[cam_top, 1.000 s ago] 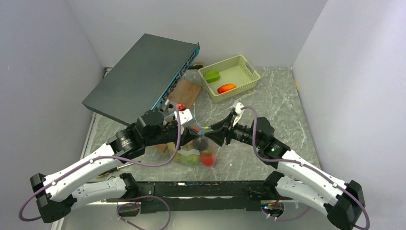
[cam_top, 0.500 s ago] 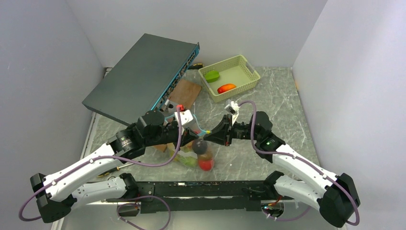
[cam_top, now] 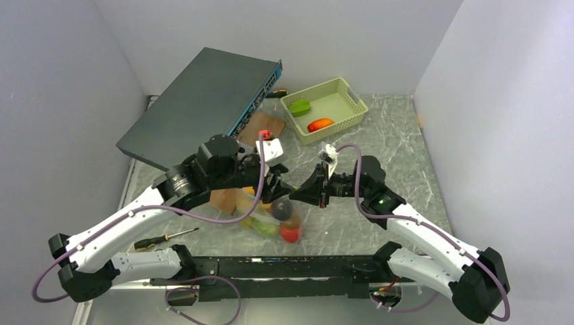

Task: Place the food in the zip-top bag and seal the zipper
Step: Zip the zipper food storage bag at the center of the board.

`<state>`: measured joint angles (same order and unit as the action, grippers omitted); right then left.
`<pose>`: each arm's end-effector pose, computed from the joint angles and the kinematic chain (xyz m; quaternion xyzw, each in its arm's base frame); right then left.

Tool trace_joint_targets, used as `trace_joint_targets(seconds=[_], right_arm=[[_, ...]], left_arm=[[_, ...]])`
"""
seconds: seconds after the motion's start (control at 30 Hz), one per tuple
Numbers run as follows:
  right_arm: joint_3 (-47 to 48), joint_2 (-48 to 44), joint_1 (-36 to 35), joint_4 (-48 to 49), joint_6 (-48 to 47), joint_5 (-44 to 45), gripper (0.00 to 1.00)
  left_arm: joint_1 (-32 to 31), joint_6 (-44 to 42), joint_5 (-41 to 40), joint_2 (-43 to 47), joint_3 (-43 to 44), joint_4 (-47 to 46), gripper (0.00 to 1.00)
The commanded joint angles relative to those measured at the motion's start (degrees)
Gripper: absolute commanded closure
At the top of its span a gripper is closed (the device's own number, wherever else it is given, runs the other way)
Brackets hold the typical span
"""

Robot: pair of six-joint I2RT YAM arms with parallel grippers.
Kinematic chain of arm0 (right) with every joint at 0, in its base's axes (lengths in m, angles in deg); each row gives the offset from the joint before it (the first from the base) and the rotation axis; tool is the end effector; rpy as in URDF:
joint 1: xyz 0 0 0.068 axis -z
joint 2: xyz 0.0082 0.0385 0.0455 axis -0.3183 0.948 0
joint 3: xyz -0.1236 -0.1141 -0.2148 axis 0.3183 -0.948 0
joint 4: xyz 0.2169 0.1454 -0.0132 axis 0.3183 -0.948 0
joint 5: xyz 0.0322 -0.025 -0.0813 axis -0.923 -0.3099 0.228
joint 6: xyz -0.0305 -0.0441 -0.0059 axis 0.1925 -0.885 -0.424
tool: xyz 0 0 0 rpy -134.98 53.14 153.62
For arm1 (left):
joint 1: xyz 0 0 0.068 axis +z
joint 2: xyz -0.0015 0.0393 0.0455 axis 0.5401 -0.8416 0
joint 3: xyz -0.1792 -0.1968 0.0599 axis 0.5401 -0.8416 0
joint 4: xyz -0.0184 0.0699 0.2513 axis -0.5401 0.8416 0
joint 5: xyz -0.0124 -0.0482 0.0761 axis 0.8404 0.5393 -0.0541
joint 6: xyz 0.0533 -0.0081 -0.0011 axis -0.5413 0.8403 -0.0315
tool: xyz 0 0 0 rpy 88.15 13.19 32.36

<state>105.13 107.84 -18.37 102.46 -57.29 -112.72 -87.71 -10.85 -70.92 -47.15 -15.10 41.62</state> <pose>0.1527 0.1481 0.2945 -0.3798 0.6128 0.5586 0.4101 0.1203 -0.1906 0.4086 0.4506 0.6605 -0.3757 0.4685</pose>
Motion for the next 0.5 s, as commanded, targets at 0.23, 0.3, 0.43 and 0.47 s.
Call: trace_joint_targets(seconds=[0.23, 0.3, 0.43, 0.47], right_arm=[[5.12, -3.27, 0.15, -4.37, -5.98, -1.91, 1.00], [5.11, -3.28, 0.12, -4.42, -5.99, -1.98, 1.00], [5.05, -3.26, 0.13, -4.59, -6.15, -2.05, 1.00], [5.03, -3.28, 0.14, -4.58, -6.17, -2.01, 1.00]], left_arm=[[-0.26, -8.73, 10.01, -11.14, 10.42, 11.78, 0.45], [-0.26, -8.91, 9.58, -11.83, 10.73, 12.08, 0.46], [-0.26, -9.00, 9.30, -11.98, 10.18, 11.63, 0.50], [-0.27, -8.96, 9.41, -11.90, 9.86, 11.29, 0.53]])
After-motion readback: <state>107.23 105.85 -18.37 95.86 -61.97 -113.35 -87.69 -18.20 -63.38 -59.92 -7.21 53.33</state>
